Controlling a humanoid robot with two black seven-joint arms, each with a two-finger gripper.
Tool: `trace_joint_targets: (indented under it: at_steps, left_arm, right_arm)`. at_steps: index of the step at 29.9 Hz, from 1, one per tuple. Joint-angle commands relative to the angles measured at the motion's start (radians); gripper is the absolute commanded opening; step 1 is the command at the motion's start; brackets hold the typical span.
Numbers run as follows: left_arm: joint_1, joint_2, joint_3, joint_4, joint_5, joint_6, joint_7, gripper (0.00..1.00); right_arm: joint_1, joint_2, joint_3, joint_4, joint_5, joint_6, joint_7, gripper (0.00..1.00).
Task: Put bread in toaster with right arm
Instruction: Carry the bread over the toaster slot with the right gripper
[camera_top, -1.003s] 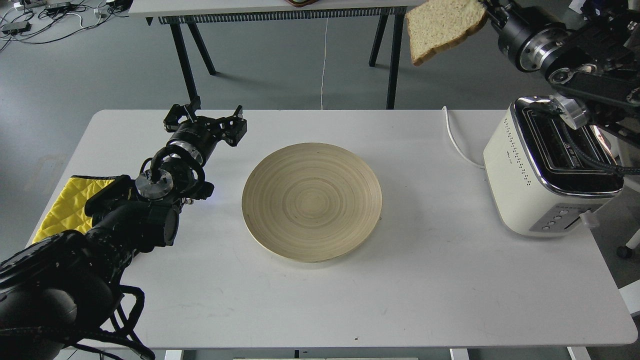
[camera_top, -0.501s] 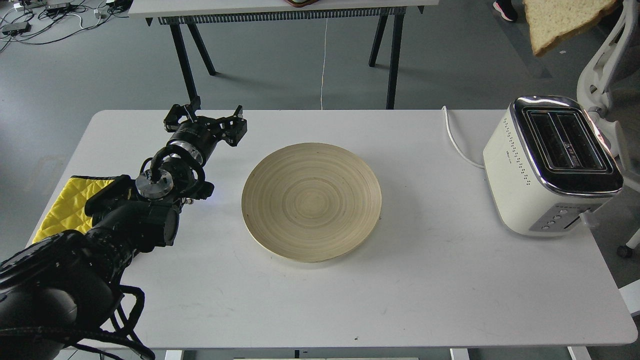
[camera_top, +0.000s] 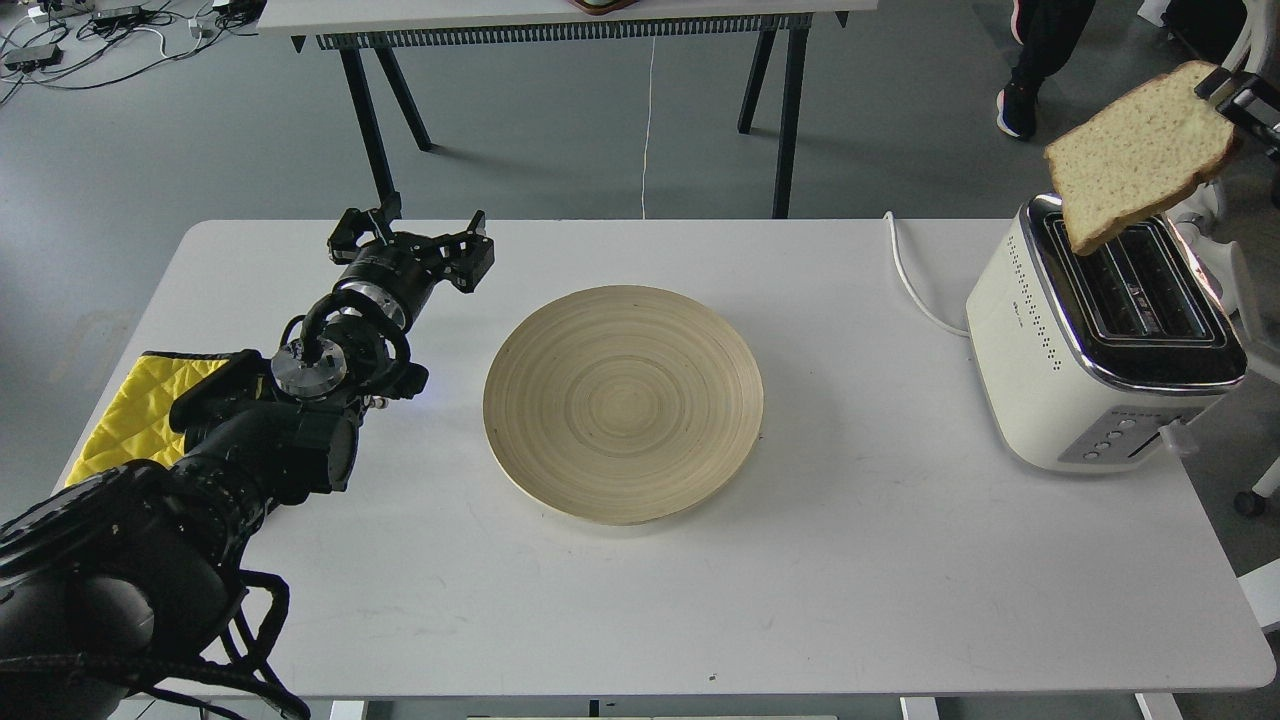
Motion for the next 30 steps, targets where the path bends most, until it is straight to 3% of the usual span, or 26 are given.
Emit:
trace_joint_targets:
  at_steps: [1, 30]
  left_arm:
    - [0.000, 0.000, 0.000, 0.000, 0.000, 0.000, -0.001, 1.00]
    - [0.000, 0.000, 0.000, 0.000, 0.000, -0.001, 0.000, 1.00]
  right_arm:
    - [0.000, -0.032, -0.004, 0.015, 0.000, -0.002, -0.002, 0.12]
    - [-0.005, -0.075, -0.065, 0.046, -0.080, 0.000, -0.055, 0.12]
